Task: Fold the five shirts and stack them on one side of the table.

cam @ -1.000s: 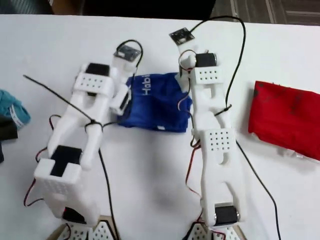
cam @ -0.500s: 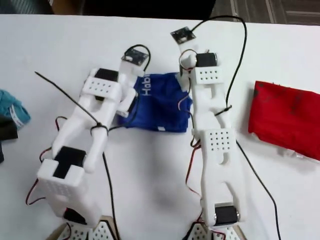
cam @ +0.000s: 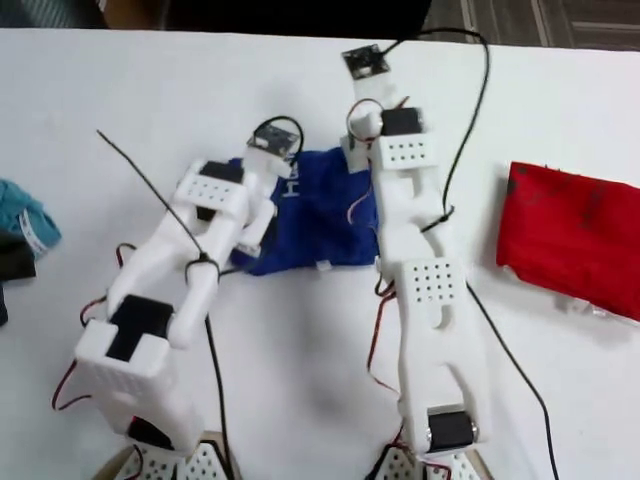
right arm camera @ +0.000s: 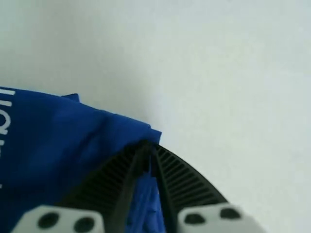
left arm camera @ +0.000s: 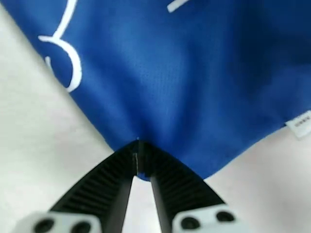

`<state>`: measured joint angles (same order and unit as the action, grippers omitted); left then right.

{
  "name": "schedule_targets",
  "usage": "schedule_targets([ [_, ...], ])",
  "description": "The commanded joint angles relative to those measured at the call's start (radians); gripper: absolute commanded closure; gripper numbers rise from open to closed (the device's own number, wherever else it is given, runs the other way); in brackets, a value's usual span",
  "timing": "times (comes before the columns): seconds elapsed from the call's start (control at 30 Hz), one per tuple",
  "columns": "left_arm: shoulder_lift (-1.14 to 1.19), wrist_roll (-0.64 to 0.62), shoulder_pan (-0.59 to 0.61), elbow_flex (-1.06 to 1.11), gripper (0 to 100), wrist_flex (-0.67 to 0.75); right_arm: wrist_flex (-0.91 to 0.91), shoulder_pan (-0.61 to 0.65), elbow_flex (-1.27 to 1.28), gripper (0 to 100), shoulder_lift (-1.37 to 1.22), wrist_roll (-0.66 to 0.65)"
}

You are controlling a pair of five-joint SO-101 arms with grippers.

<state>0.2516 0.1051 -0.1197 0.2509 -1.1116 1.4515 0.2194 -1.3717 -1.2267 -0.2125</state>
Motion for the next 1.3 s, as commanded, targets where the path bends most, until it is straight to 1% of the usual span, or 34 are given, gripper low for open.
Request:
schedule_targets([
  [0.0,-0.049,-0.011,-0.009,0.033,97,0.038,-0.076,0.024,0.037,97.5,0.044,0.002],
  [0.17,-0.051,-0.011,-0.005,0.030,97,0.041,-0.194,0.004,0.127,97.5,0.044,-0.009],
  [0.3,-0.057,-0.009,-0.003,0.028,97,0.041,-0.199,-0.018,0.167,97.5,0.044,-0.175],
  [0.37,-0.055,-0.009,-0.003,0.028,97,0.041,-0.186,-0.041,0.175,97.5,0.045,-0.219],
  [0.57,-0.051,-0.009,-0.003,0.035,97,0.071,-0.151,-0.143,0.169,97.5,0.050,-0.221],
  [0.67,-0.055,-0.009,-0.006,0.028,97,0.071,-0.131,-0.157,0.164,97.5,0.058,-0.221],
  [0.83,-0.055,-0.011,-0.009,0.027,97,0.071,-0.044,-0.116,0.061,97.5,0.096,-0.219],
  [0.97,-0.057,-0.011,-0.009,0.027,97,0.071,0.030,-0.036,-0.051,97.5,0.133,-0.218],
  [1.13,-0.060,-0.012,0.002,0.027,97,0.071,0.048,0.028,-0.123,97.5,0.140,-0.212],
  [1.27,-0.058,-0.063,0.021,0.004,97,0.061,0.033,0.030,-0.068,97.5,0.131,-0.100],
])
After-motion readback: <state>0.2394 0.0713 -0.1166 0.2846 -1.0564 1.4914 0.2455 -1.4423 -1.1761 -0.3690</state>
